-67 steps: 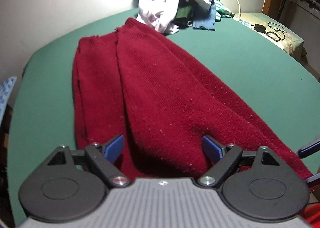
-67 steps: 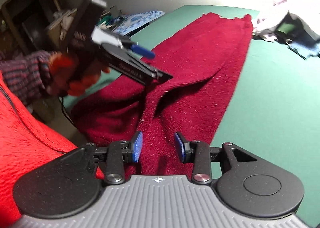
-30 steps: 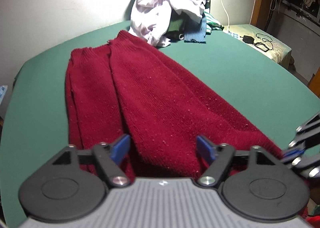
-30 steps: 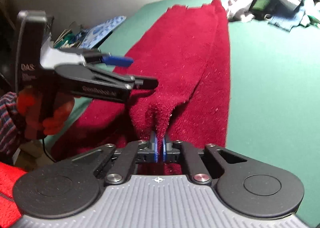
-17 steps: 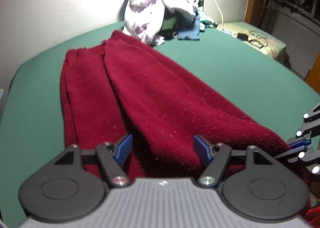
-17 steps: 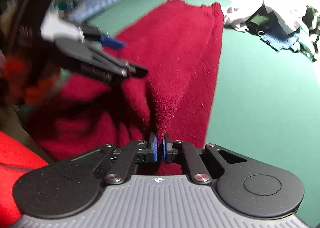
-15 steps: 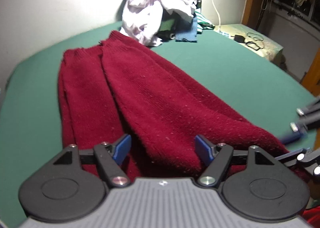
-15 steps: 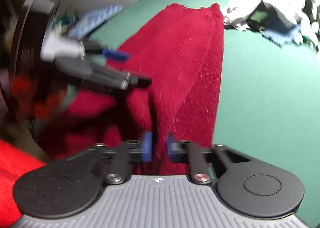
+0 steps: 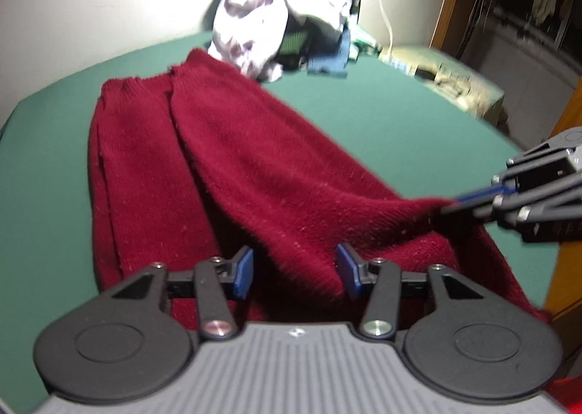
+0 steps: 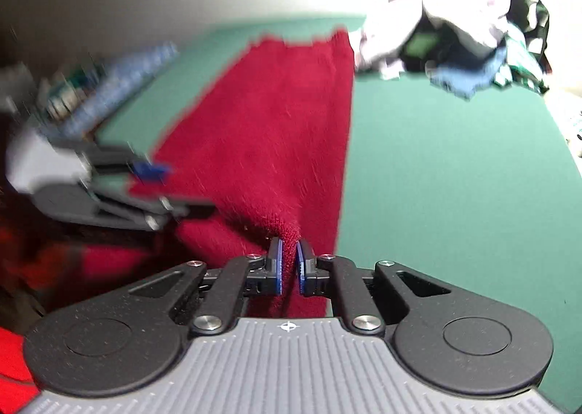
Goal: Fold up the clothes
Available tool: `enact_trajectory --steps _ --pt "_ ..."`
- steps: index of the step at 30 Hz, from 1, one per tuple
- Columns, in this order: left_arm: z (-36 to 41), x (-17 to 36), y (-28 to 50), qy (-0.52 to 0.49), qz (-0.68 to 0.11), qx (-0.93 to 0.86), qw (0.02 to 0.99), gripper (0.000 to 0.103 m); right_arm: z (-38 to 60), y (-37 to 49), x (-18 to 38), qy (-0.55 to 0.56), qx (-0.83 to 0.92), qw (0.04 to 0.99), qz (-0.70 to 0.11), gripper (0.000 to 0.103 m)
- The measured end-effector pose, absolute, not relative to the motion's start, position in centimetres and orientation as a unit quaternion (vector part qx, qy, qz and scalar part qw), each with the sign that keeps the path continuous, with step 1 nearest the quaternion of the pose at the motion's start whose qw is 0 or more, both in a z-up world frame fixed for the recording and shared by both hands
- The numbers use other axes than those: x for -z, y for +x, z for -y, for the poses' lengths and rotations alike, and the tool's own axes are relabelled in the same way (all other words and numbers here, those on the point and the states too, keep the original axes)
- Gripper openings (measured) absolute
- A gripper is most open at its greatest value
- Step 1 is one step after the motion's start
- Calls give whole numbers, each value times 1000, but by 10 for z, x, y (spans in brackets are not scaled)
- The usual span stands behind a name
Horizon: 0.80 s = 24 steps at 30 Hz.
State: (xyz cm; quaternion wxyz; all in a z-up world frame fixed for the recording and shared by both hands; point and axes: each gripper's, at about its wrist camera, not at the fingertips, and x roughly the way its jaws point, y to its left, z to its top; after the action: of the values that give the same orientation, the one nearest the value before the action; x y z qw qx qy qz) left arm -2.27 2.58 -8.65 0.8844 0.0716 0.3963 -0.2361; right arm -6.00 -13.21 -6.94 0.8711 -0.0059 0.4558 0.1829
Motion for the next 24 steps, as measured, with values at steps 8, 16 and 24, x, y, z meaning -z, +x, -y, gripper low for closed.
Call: enact_trajectory --steps 8,16,24 --pt "-39 70 -35 118 -368 201 900 60 134 -31 68 0 -184 882 -433 29" --pt "-23 49 -40 122 -332 233 906 61 143 27 61 44 -180 902 -390 29" --pt "5 82 -39 131 -369 264 881 62 129 85 88 34 -182 895 -407 28"
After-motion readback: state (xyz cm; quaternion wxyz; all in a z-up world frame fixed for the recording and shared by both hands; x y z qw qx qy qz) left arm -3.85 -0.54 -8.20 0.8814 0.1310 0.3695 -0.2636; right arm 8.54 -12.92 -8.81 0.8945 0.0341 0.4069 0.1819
